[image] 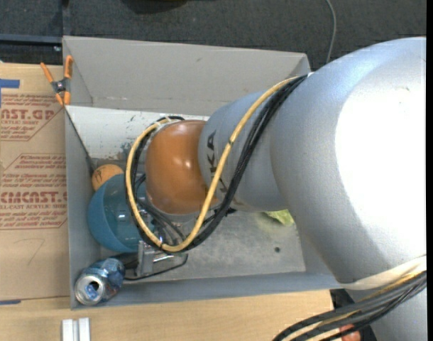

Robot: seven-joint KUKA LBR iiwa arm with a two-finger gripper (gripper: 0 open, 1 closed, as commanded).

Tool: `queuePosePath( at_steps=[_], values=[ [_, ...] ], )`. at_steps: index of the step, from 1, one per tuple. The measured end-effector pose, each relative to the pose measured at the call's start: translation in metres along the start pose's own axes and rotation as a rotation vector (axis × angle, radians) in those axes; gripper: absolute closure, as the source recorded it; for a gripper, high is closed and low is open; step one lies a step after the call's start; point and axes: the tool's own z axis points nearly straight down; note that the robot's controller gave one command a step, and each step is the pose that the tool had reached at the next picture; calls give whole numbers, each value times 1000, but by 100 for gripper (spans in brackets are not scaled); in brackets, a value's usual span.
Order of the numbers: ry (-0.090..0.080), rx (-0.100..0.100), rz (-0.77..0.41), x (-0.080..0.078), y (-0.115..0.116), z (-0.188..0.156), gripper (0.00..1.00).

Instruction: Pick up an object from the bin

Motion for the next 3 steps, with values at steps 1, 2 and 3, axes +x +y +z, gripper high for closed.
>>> queuePosePath(
  at_steps=[1,2,3],
  values=[
    [14,0,0,12,23,24,0],
    [-6,-3,10,14,28,25,100],
    [-6,-3,10,14,28,25,100]
  ],
)
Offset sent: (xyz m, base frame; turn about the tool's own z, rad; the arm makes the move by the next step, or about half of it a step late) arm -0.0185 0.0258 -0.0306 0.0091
